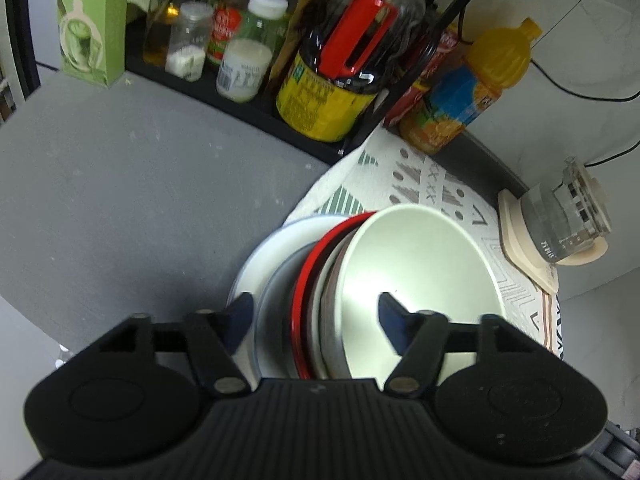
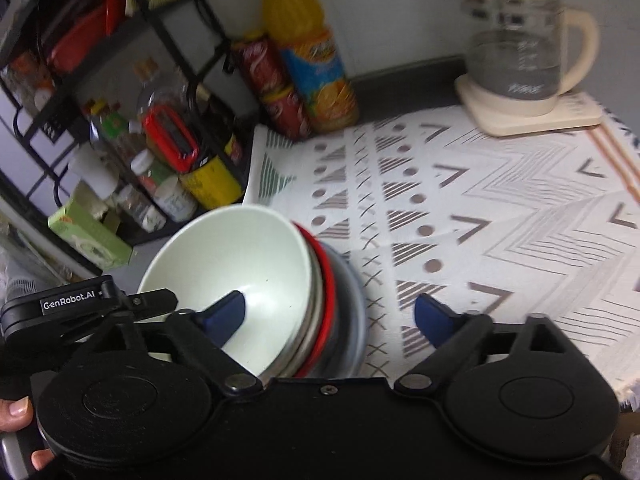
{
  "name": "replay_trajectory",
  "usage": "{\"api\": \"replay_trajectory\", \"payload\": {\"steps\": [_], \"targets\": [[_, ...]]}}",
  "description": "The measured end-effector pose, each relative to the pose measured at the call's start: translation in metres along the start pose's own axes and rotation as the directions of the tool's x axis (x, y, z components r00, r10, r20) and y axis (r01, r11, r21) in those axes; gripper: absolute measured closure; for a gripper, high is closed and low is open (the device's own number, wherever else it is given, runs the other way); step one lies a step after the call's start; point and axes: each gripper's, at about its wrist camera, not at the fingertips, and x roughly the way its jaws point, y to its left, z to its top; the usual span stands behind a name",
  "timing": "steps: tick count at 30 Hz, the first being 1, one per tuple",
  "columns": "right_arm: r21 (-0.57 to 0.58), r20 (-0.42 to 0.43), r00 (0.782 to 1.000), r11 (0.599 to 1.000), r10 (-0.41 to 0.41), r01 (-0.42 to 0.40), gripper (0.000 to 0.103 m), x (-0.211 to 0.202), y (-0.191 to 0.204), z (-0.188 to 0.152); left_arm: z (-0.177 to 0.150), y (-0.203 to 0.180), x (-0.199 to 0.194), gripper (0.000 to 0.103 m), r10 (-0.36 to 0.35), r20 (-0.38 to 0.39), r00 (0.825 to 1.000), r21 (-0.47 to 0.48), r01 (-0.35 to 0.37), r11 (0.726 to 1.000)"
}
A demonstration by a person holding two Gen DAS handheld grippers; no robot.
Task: Organize plates and bowls
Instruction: 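Open both grippers and pull them back from the bowl stack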
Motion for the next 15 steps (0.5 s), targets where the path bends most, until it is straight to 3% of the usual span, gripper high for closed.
{"api": "replay_trajectory", "payload": {"steps": [3,9,15], "targets": [[-0.002,0.05,0.998,1.0,-0.025,0.025,0.0,-0.02,-0.005,-0.003,-0.003,-0.002,-0.011,0.027,-0.011,0.019,1.0,-0.001,0.011,1.0],[0.049,0.119,0.99,0.996,-0.081,0.076,0.0,-0.051,-0.017,-0.015,-0.012,-0.012,-0.032,0.02,-0.018,0.033,0.999,0.059,0.016,0.998],[0.07,0.204,0.966,0.987,-0.157,0.145,0.0,-0.091,-0.021,-0.031,-0.028,-0.022,-0.053,0.011,-0.048,0.046,0.998,0.141,0.041,0.989]]}}
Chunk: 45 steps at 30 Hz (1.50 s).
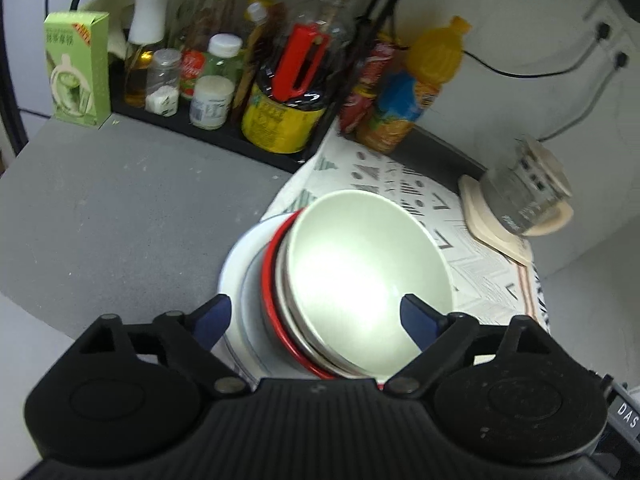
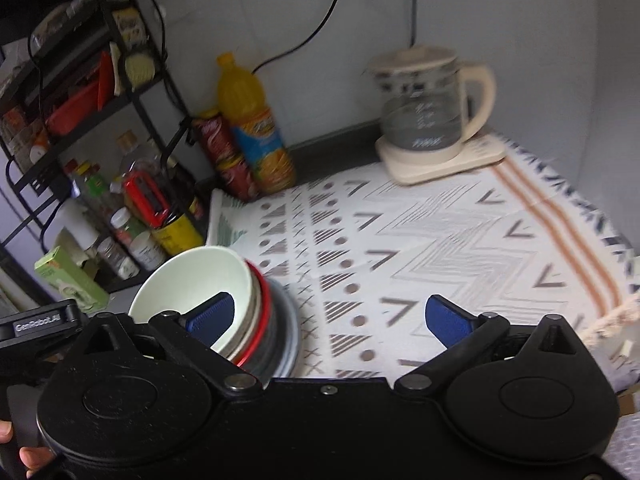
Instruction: Organize plates and bowls
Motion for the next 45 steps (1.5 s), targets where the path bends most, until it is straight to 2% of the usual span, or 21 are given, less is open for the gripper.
{"api": "replay_trajectory", "payload": {"steps": [4,14,18,24,29,34,45], "targets": [[0.016,0.062,0.997,0.998,-0.055,0.054,0.0,-0.029,-0.007,-0.003,-0.009,-0.009,-0.015,0.0,-0.033,0.024,0.999,0.053,0.031,0.998],[0.009,0.157,0.981,0.993,-0.117,0.117,0.0,-0.084,-0.016,-0.013,-0.026,-0.029,-0.051,0.0,-0.113,0.065,0.991,0.156,0.102,0.982],[-0.013,0.169,0.975,0.988,-0.146,0.151,0.0,-0.099,-0.014,-0.023,-0.036,-0.03,-0.067,0.0,-0.127,0.092,0.988,0.189,0.108,0.976],[0.009,0.157,0.977,0.989,-0.146,0.147,0.0,-0.131,-0.019,-0.047,-0.057,-0.021,-0.096,0.0,-0.128,0.121,0.984,0.189,0.104,0.976],[0.063,0.151,0.977,0.988,-0.147,0.139,0.0,-0.162,-0.022,-0.075,-0.081,-0.014,-0.12,0.0,-0.108,0.103,0.989,0.216,0.083,0.973],[0.055,0.166,0.974,0.988,-0.154,0.147,0.0,-0.196,-0.019,-0.103,-0.105,-0.008,-0.144,0.0,-0.113,0.089,0.99,0.272,0.085,0.959],[0.053,0.178,0.969,0.985,-0.174,0.167,0.0,-0.249,-0.02,-0.137,-0.151,0.001,-0.192,0.0,-0.131,0.074,0.989,0.355,0.097,0.93]]}}
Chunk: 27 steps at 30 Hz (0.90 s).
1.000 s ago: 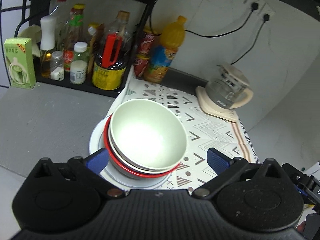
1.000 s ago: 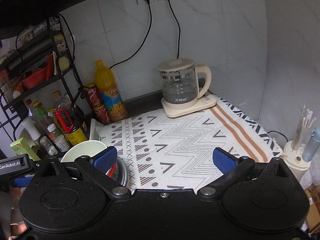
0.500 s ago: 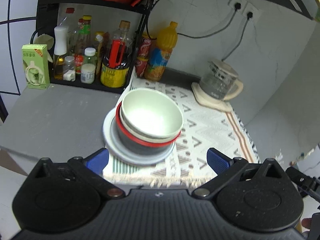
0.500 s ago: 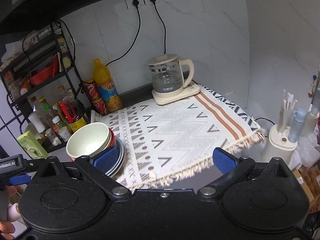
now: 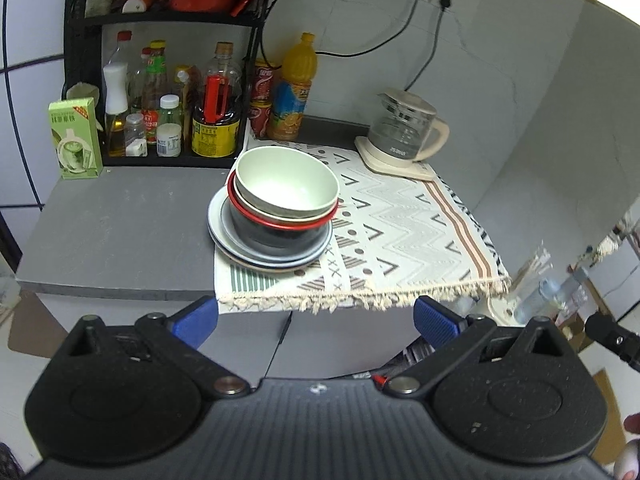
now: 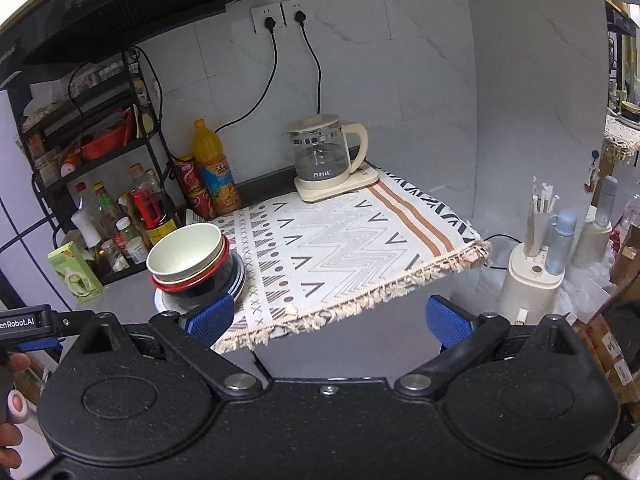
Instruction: Organize plates and bowls
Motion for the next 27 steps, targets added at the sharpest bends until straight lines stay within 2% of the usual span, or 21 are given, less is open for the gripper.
{"api": "replay_trajectory", "payload": {"steps": [12,27], "targets": [[-0.001,-0.006,1.0,1.0,0.029,-0.029,0.0,-0.037,0.006,-0.023,-0.022,0.002,-0.044,0.0,-0.011,0.024,1.0,0.053,0.01,0.999],[-0.077,-0.011,0.996,0.993,0.084,-0.084,0.0,-0.062,0.024,-0.039,-0.044,0.025,-0.083,0.0,0.034,0.049,0.998,0.097,-0.039,0.995]]}}
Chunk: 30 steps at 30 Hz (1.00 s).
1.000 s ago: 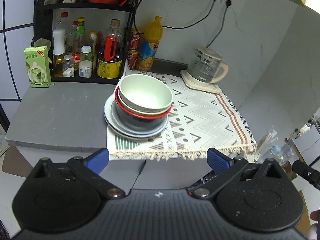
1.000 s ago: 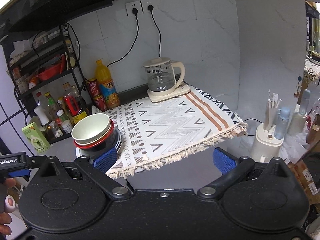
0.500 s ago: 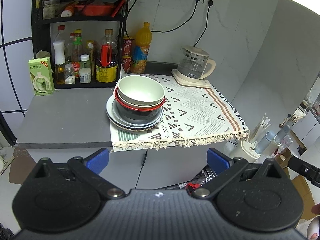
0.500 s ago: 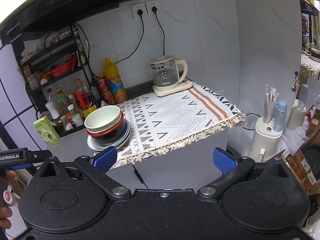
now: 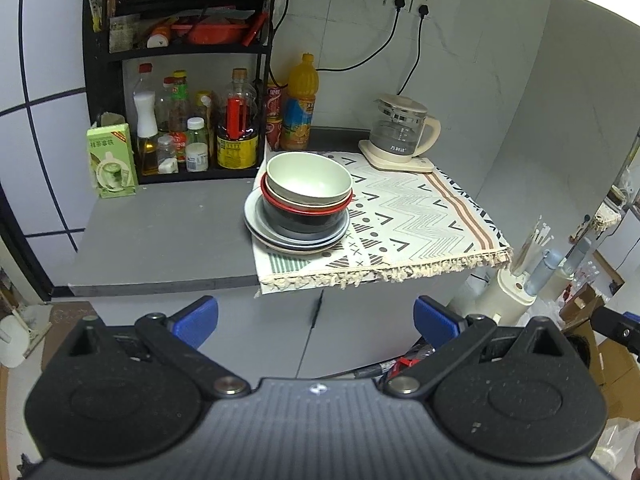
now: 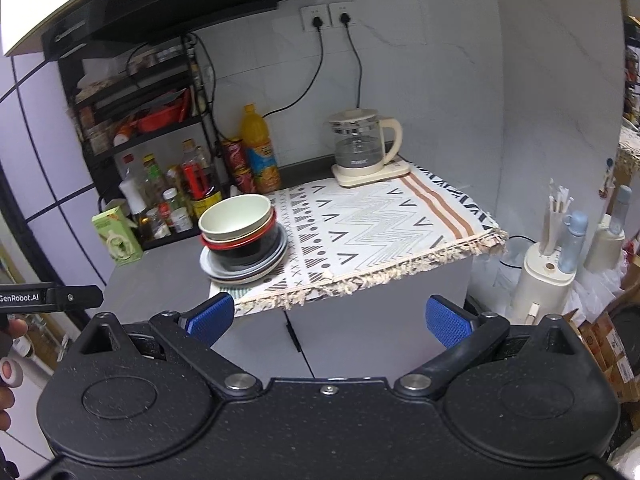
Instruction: Organize plates and bowls
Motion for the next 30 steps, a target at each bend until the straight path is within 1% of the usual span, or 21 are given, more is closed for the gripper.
{"api": "replay_trajectory", "payload": {"steps": [3,10,16,30], "targets": [[-0.005,0.003,1.0,1.0,0.006,-0.006,0.0,0.0,0.003,-0.001,-0.004,0.005,-0.003,0.0,-0.006,-0.006,1.0,-0.016,0.006,1.0],[-0.002,-0.013,1.0,1.0,0.018,-0.018,0.0,0.003,0.003,-0.002,-0.011,0.008,-0.002,0.0,0.01,-0.018,1.0,-0.008,-0.01,1.0],[0.001,-0.029,0.999,1.0,0.022,-0.022,0.0,0.008,-0.001,-0.002,-0.011,0.006,0.0,0.0,0.005,-0.019,1.0,-0.01,-0.005,1.0],[-0.004,-0.027,0.999,1.0,0.022,-0.022,0.0,0.01,0.001,-0.001,-0.008,0.006,0.002,0.0,0.001,-0.02,1.0,-0.011,-0.002,1.0]]}}
